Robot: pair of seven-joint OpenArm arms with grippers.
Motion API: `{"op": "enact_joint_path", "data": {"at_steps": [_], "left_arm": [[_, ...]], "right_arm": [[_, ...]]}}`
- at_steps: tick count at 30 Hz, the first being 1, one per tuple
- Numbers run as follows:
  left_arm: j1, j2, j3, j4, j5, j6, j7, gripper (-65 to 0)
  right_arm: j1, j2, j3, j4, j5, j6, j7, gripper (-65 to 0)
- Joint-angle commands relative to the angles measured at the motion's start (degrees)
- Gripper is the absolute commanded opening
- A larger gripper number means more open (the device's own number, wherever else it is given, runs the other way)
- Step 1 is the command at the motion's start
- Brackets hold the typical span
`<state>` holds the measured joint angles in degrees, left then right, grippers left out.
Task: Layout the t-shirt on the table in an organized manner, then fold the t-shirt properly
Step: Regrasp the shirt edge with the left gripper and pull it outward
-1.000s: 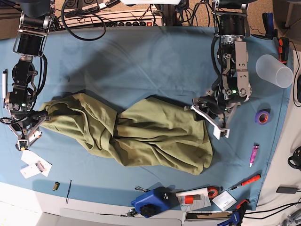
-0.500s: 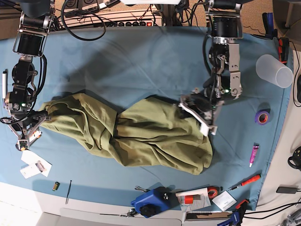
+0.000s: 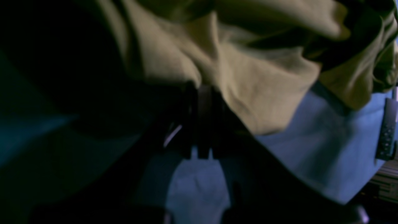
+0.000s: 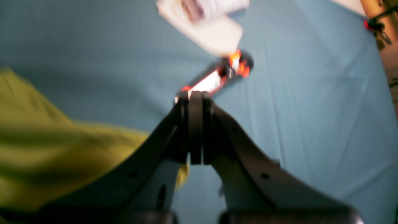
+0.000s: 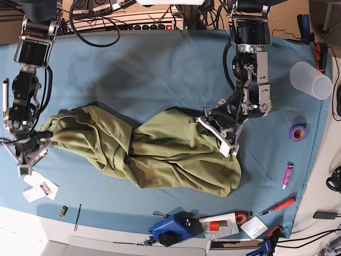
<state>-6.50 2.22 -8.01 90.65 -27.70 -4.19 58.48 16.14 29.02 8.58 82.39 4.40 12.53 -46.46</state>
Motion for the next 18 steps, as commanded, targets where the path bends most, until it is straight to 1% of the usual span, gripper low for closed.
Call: {"op": "enact_joint_path", "data": {"at_steps": [1,3,5,7,11,14,16,18], "left_arm": [[-1.25,-0.09,-0.76,2.10,-0.87,-0.39,-0.13,-65.0],[-1.22,-0.76,-2.32,3.52,-0.59,-0.42,0.81,-65.0],[-0.98,-2.32,-3.56,4.26,-0.59,-0.70,1.36,-65.0],[-0.63,-4.44,-4.28,4.26,-0.87,-1.99,2.49,-65.0],[1.27,-9.38,-4.28,4.35,-1.07,-1.88,3.63,-65.0],[2.91,-12.52,-4.31,6.25,0.13,-1.86,4.13,-65.0],[4.20,-14.12,-4.31,8.83,1.86,-1.22,4.11,-65.0],[5.57,-15.34,-4.28,11.67,3.34,-1.25,4.00,-65.0]], "right_arm": [[2.67,1.38,0.55,0.83,0.28,-0.66,1.64,-65.0],[4.68,1.49,0.55,0.83,1.01,-1.01,1.57,-65.0],[6.25,1.49,0.55,0.83,0.98,-1.09,1.42,-65.0],[7.23,1.49,0.55,0.83,1.05,-1.07,1.40,-65.0],[7.50,1.46,0.55,0.74,1.18,-1.07,1.07,-65.0],[7.48,1.46,0.55,0.74,1.16,-1.05,-0.74,-65.0],[7.48,1.46,0.55,0.74,0.70,-1.05,-2.27,-65.0],[7.50,1.44,0.52,0.74,-2.43,-1.05,-5.29,-65.0]]}}
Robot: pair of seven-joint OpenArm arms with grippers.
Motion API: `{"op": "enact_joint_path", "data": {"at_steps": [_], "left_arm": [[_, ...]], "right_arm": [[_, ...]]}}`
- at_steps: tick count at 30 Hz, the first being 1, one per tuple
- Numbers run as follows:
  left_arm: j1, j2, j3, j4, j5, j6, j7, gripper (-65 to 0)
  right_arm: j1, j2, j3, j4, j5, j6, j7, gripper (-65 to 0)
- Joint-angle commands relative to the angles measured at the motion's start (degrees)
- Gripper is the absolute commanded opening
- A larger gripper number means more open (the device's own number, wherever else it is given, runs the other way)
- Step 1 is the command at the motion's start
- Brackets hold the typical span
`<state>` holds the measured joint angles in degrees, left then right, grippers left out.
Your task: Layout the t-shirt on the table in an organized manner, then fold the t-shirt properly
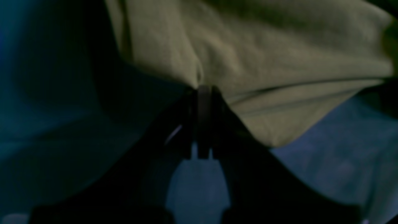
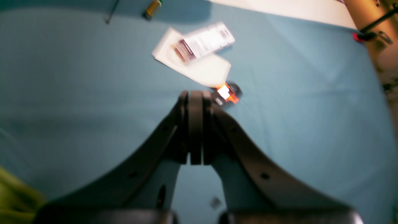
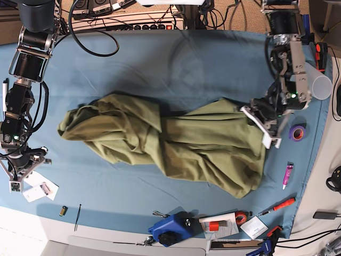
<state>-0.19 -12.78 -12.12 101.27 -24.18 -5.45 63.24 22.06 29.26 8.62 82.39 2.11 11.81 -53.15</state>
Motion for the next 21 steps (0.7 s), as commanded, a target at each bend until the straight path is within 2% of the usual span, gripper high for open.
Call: {"op": "enact_joint_path", "data": {"at_steps": [1,5,7,9,11,12,14,15,17,18,19,21], "left_arm": [[-0.11,-0.76,-0.17,2.12,0.02,-0.02,-0.94,-65.0],[1.49,-0.76,-0.17,3.61,-0.28,-0.24,-1.70,-65.0],[1.62,-0.55,-0.15,3.58,-0.28,-0.22,-1.70,-65.0],[1.60,-0.57,-0.13,3.58,-0.26,-0.22,-1.73,-65.0],[1.62,-0.57,-0.13,3.58,-0.26,-0.22,-1.73,-65.0],[1.62,-0.57,-0.13,3.58,-0.26,-0.22,-1.73,-65.0],[1.62,-0.55,-0.13,3.58,-0.26,-0.22,-1.75,-65.0],[1.60,-0.57,-0.13,3.58,-0.26,-0.22,-1.77,-65.0],[1.60,-0.55,-0.13,3.58,-0.26,-0.22,-2.43,-65.0],[1.60,-0.55,-0.13,3.58,-0.26,-0.22,-2.82,-65.0],[1.57,-0.55,-0.13,3.58,-0.26,-0.22,-2.84,-65.0],[1.60,-0.55,-0.13,3.58,-0.26,-0.22,-2.82,-65.0]], "right_arm": [[1.57,1.20,0.48,0.74,-1.64,-0.33,0.20,-65.0],[1.57,1.16,0.48,0.76,-2.73,-0.31,-3.06,-65.0],[1.60,1.07,0.48,0.76,-1.62,1.16,-4.98,-65.0],[1.53,1.05,0.48,0.74,1.95,4.02,-7.56,-52.7],[1.42,0.68,0.42,0.74,4.72,4.04,-7.98,-41.5],[1.44,0.35,0.42,0.76,6.60,3.96,-8.02,-39.6],[1.62,-0.55,0.42,0.81,14.97,4.39,-10.29,-39.5],[1.62,-1.05,0.42,0.81,20.48,6.93,-12.39,-39.5],[1.42,-2.38,0.31,0.81,31.45,16.68,-16.87,-39.5],[1.42,-3.39,0.15,0.81,36.13,19.98,-19.06,-39.6],[1.40,-4.31,-0.31,0.81,39.45,22.53,-21.16,-39.6],[1.42,-5.92,-2.08,0.81,41.16,24.39,-23.63,-39.6]]}}
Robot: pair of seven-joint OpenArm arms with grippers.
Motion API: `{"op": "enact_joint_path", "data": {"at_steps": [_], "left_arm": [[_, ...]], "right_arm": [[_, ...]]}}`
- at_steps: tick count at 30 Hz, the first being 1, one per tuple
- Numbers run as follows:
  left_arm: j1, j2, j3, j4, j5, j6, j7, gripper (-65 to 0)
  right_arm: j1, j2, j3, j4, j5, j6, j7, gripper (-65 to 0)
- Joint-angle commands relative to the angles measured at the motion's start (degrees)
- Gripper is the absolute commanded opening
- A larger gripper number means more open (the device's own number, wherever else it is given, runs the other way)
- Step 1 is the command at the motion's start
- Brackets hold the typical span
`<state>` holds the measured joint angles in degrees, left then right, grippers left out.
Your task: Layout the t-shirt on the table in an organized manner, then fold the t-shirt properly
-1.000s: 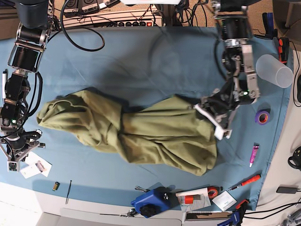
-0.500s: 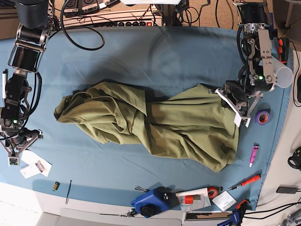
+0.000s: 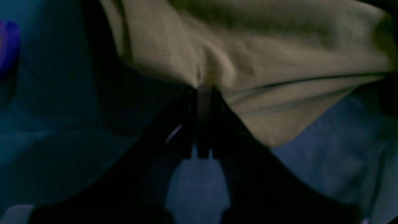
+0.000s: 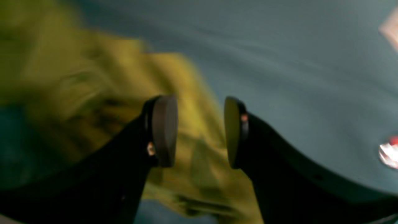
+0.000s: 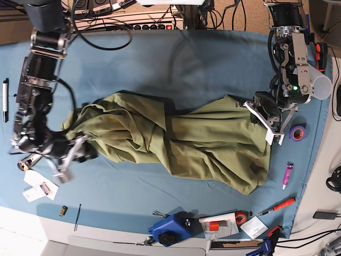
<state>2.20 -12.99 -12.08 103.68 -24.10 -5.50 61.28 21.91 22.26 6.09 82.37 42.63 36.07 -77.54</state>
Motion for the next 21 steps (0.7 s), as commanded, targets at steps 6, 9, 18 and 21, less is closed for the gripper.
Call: {"op": "enact_joint_path", "data": {"at_steps": [6,9,18,21], "left_arm": [[-0.79,-0.33,-0.17,1.18,-0.31,-0.17,-0.87,-65.0],[-0.79,-0.35,-0.17,1.18,-0.31,-0.20,-0.87,-65.0],[-0.79,-0.33,-0.17,1.18,-0.33,-0.59,-0.87,-65.0],[-0.79,-0.35,-0.17,1.18,-0.33,-0.57,-0.90,-65.0]], "right_arm": [[0.79,0.17,-13.90,0.81,-1.99,1.66,0.57,-39.6],[0.79,0.17,-21.94,0.83,-3.48,1.62,0.63,-39.6],[0.79,0.11,-31.61,0.90,-3.48,0.90,0.76,-39.7],[0.79,0.13,-30.80,2.73,-4.74,0.26,1.40,-39.7]]}}
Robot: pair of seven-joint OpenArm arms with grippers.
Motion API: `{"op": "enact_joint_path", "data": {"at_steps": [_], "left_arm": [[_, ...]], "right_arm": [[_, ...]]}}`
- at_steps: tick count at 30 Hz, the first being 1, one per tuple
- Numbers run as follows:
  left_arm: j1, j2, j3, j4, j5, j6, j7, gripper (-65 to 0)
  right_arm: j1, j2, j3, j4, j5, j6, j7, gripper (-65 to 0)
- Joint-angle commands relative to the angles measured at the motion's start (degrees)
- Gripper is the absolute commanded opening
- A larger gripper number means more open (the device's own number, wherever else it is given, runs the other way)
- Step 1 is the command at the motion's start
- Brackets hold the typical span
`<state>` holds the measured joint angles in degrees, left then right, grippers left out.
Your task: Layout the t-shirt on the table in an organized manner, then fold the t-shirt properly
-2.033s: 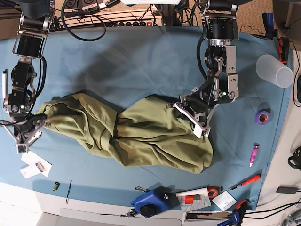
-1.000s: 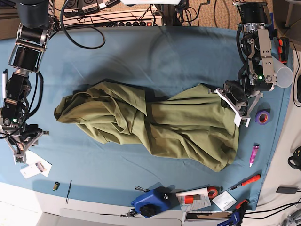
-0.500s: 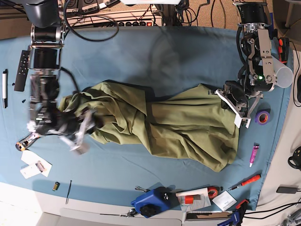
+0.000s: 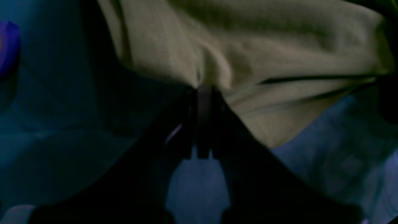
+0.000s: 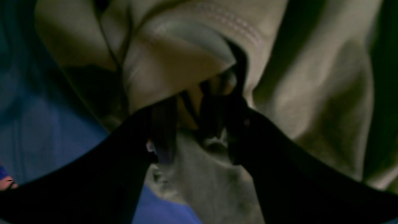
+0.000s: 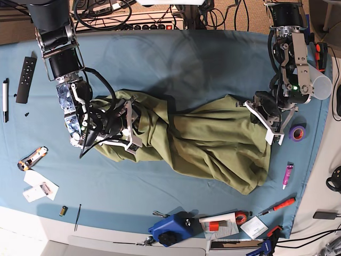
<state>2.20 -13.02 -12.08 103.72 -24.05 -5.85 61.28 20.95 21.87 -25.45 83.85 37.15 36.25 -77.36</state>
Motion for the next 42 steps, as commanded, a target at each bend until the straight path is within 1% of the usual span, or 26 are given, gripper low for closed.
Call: {"op": "enact_joint_path", "data": {"at_steps": [1,3,5,7,9,11,13,15,19,20,22,26,29,32,35,36,38,39,42], "left_arm": [[-0.79,-0.31,-0.17,1.14,-0.37,-0.22,-0.96,-65.0],[-0.79,-0.31,-0.17,1.14,-0.37,-0.22,-1.29,-65.0],[-0.76,-0.31,-0.17,1.14,-0.37,-0.24,-1.29,-65.0],[-0.74,-0.31,-0.15,1.14,-0.28,-0.22,-1.29,-65.0],[-0.57,-0.33,-0.17,1.14,0.07,-0.20,-1.33,-65.0],[-0.26,-0.31,-0.17,1.14,0.04,-0.22,-1.33,-65.0],[-0.26,-0.31,-0.15,1.14,0.04,-0.24,-1.36,-65.0],[-0.28,-0.31,-0.15,1.14,0.04,-0.24,-2.19,-65.0],[-0.28,-0.28,-0.15,1.14,0.04,-0.24,-2.80,-65.0],[-0.28,-0.31,-0.15,1.14,0.04,-0.24,-2.80,-65.0],[-0.28,-0.31,-0.15,1.14,0.02,-0.24,-2.80,-65.0],[-0.28,-0.28,-0.15,1.14,0.00,-0.24,-2.78,-65.0],[-0.28,-0.31,-0.15,1.14,0.02,-0.24,-2.78,-65.0],[-0.28,-0.28,-0.15,1.14,0.02,-0.24,-2.80,-65.0],[-0.28,-0.31,-0.15,1.14,-0.02,-0.24,-2.80,-65.0],[-0.28,-0.28,-0.15,1.14,-0.02,-0.24,-2.82,-65.0],[-0.28,-0.28,-0.15,1.14,-0.02,-0.24,-2.80,-65.0],[-0.28,-0.28,-0.15,1.14,-0.02,-0.24,-2.80,-65.0],[-0.28,-0.31,-0.15,1.14,0.00,-0.24,-2.80,-65.0]], "right_arm": [[1.77,0.52,1.44,2.78,0.09,-0.35,1.68,-39.7],[1.77,0.50,3.54,7.28,-0.35,-1.18,2.21,-39.7],[1.75,0.55,5.84,12.63,0.02,-1.27,1.92,-39.7],[1.64,0.55,7.23,15.50,1.97,-1.25,1.09,-39.7],[1.14,0.44,7.23,15.52,4.20,-0.70,0.22,-39.7],[-0.22,0.13,7.10,15.52,5.16,0.00,-0.55,-39.7],[-1.81,-0.02,7.06,15.54,5.95,-0.02,-1.55,-39.7],[-3.43,0.02,7.06,15.69,6.43,0.02,-2.60,-39.7],[-6.78,-0.02,7.04,16.02,6.60,0.13,-2.64,-39.7],[-7.52,-0.11,7.02,16.02,5.99,0.13,-2.64,-39.7],[-8.83,-0.17,7.02,16.00,2.86,0.15,-0.83,-39.7],[-10.03,-0.15,7.02,16.00,-5.11,0.11,5.18,-39.7],[-9.99,-0.17,7.02,16.00,-6.19,0.02,7.17,-39.8],[-10.01,-0.50,7.02,15.91,-6.14,-1.11,7.10,-47.8],[-9.99,-1.09,7.02,15.89,-6.97,-1.60,7.30,-52.4],[-10.01,-1.40,7.02,15.89,-7.30,-1.62,7.39,-55.0],[-9.99,-1.92,7.02,15.89,-7.32,-1.62,7.89,-64.1],[-9.97,-2.21,7.02,15.89,-7.52,-1.62,8.59,-65.0],[-9.40,-2.49,7.04,15.91,-8.87,-1.95,12.52,-65.0]]}}
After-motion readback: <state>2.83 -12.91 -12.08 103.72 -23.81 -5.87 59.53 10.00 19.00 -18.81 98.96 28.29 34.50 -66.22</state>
